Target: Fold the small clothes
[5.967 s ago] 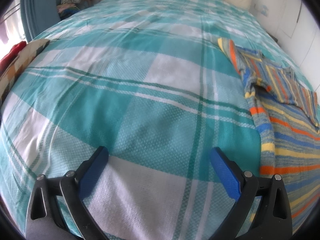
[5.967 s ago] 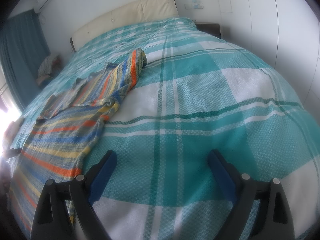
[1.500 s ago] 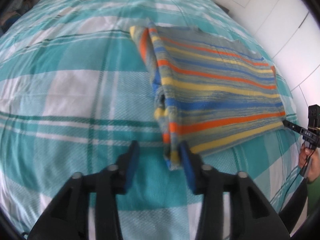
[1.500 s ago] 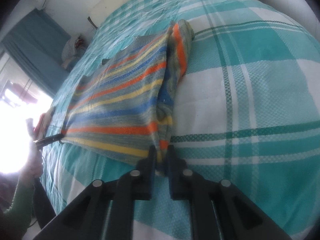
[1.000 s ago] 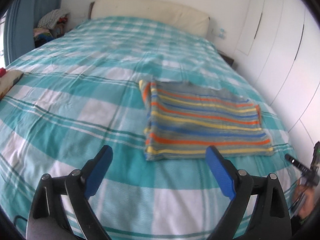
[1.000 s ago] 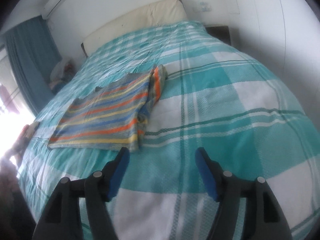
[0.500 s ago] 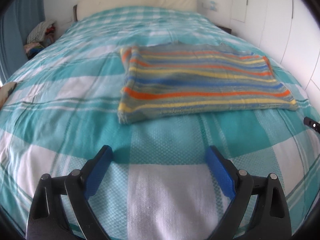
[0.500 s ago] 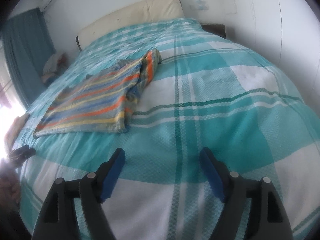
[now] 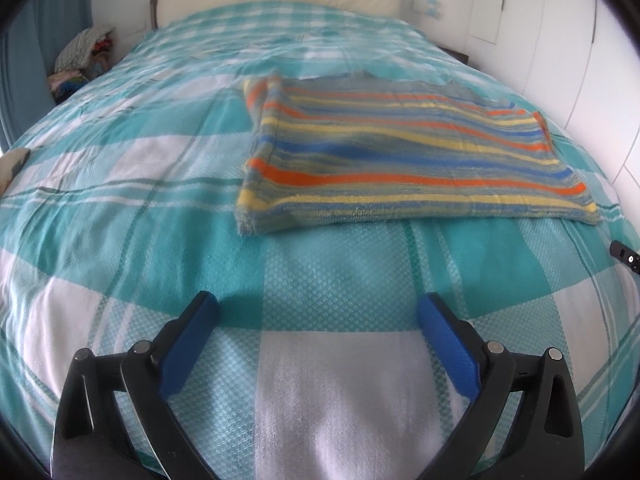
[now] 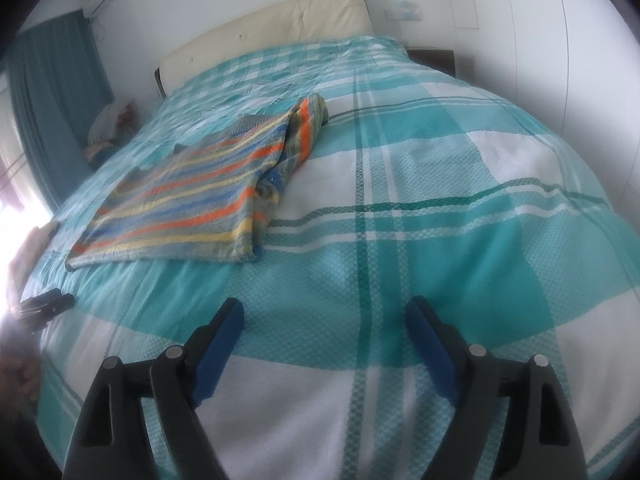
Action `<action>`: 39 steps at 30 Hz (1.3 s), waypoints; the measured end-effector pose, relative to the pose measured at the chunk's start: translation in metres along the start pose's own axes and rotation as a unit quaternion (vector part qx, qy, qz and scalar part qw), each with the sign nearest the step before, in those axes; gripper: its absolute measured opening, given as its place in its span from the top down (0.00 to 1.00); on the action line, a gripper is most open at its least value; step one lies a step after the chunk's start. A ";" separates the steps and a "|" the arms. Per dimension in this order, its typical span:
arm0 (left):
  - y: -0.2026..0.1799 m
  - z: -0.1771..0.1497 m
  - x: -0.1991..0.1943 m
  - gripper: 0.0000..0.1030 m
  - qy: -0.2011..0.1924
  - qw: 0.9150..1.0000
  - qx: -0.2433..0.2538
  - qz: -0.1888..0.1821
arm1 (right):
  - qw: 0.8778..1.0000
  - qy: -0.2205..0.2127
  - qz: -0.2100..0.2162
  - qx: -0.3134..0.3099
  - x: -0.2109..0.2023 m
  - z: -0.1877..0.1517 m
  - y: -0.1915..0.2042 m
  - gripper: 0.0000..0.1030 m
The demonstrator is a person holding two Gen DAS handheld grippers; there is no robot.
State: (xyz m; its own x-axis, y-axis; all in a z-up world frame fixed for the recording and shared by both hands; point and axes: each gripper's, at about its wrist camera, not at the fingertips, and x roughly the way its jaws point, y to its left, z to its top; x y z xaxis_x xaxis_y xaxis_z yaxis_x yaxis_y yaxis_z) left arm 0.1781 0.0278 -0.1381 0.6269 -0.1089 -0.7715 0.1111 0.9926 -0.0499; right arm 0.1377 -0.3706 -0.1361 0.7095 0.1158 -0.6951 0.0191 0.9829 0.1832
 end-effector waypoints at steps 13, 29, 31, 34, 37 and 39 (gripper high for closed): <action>0.000 0.000 0.003 0.01 0.005 1.000 0.002 0.004 | 1.000 0.000 0.000 0.000 0.000 0.000 0.000 0.19; 0.001 0.001 0.002 0.01 0.005 1.000 0.004 0.007 | 1.000 0.000 0.000 0.000 0.000 0.000 0.000 0.19; 0.002 0.001 0.002 0.01 0.003 1.000 0.006 0.010 | 1.000 0.000 0.000 0.000 0.000 -0.001 0.000 0.19; 0.001 0.001 0.000 0.01 0.001 1.000 0.009 0.014 | 1.000 0.000 0.000 0.000 0.000 0.000 0.000 0.19; 0.001 0.000 0.000 0.01 0.001 1.000 0.009 0.015 | 1.000 0.000 0.000 0.000 0.000 0.000 0.000 0.18; 0.001 0.000 0.000 0.01 0.001 1.000 0.010 0.015 | 1.000 0.000 0.000 0.000 -0.001 0.000 0.000 0.18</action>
